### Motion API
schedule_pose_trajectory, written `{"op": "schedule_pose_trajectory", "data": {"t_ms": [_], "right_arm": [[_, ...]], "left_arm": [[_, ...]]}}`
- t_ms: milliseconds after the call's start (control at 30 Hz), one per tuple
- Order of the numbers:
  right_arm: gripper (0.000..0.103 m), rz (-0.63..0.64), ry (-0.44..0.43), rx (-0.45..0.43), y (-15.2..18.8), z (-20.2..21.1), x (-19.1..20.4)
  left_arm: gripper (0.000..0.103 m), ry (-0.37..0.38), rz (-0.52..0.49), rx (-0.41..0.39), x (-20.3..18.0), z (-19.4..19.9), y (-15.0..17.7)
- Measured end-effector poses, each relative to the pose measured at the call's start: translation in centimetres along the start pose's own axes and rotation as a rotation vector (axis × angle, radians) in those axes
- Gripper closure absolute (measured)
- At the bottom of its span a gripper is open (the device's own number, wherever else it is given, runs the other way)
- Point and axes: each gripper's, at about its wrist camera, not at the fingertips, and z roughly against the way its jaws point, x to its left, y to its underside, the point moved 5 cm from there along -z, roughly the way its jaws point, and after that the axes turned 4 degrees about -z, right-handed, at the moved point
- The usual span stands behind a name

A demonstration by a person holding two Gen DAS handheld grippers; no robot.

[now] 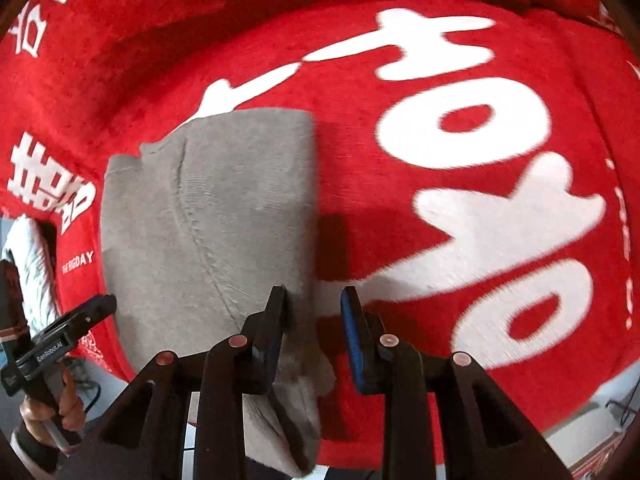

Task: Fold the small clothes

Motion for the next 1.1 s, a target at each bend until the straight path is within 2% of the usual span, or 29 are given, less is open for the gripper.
{"op": "schedule_pose_trajectory", "data": {"t_ms": [100,200,333,433,667,800,1100], "right_arm": [[0.074,-0.070,0.010,-0.001,0.6,0.7,-0.9],[0.074,-0.127,-0.027,-0.009,1.5,1.7,-0.9],[0.074,-0.100,-0.075,-0.034,2.9,3.1,0.9],[0.074,-0.055,-0.109,-0.010,4.3,2.7,3.0],[0.074,-0.022,-0.068,0.106,7.3,-0.9,4.1],[0.074,-0.045,-0.020,0.130,7.4,-1.8,2.9],[0.074,-0.075,0.005,0.147,7.7,-2.4,2.0]], "left_arm": [[0.033,-0.019,0.005,0.014,0.0,0.4,0.6],[0.033,-0.028,0.001,0.028,-0.1,0.8,1.2],[0.033,-0.067,-0.004,0.047,-0.3,1.1,1.9],[0.033,-0.082,-0.002,0.058,-0.4,1.1,2.1],[0.033,-0.115,-0.006,0.059,-0.6,1.6,2.6],[0.033,-0.154,-0.024,0.053,-0.8,1.7,2.7],[0.033,-0.164,-0.028,0.070,-1.3,2.1,3.4]]}}
